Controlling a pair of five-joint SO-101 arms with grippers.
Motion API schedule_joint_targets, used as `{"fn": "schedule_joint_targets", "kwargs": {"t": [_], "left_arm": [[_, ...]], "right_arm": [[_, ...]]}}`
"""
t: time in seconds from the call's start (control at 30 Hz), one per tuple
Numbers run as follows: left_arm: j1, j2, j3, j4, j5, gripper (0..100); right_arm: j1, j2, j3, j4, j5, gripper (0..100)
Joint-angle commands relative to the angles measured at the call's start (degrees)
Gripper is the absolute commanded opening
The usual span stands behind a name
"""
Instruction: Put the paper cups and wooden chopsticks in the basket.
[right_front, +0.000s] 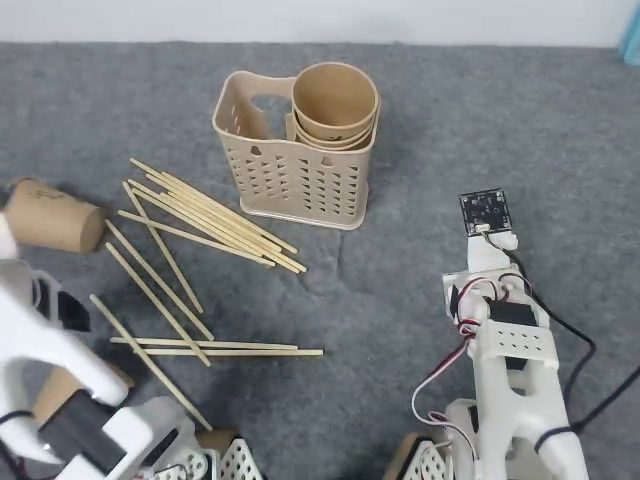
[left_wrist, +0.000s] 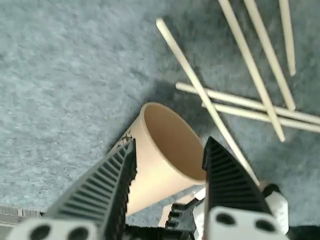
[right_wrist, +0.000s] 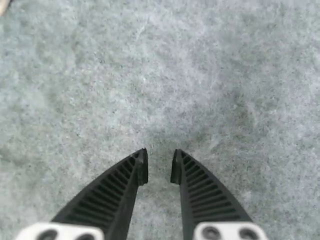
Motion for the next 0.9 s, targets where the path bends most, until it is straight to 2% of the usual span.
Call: {"fn": "schedule_joint_targets", "kwargs": {"t": [0.0, 0.2, 0.33, 0.47, 0.67, 0.83, 0.87], "left_arm": [[-1.8, -2.5, 0.3, 1.6, -2.2, 21], [-3.4, -2.5, 4.9, 1.1, -5.9, 20], [-4.0, -2.6, 9.5, -2.9, -6.0, 14], [-5.3, -3.0, 12.4, -6.8, -6.1, 13], [-8.1, -3.0, 12.4, -7.2, -6.1, 12], [-8.5, -3.1, 12.3, -6.9, -6.1, 0], [-8.4, -3.1, 12.0, -6.8, -5.9, 1]], "right_arm": [[-0.5, -2.0, 0.2, -0.8, 1.1, 9.1], [-0.5, -2.0, 0.2, -0.7, 1.1, 9.1], [-0.5, -2.0, 0.2, -0.7, 1.1, 9.1], [-0.5, -2.0, 0.2, -0.7, 1.1, 9.1], [-0.5, -2.0, 0.2, -0.7, 1.1, 9.1], [-0.5, -1.9, 0.2, -0.8, 1.1, 9.1], [-0.5, -1.9, 0.2, -0.8, 1.1, 9.1]]}}
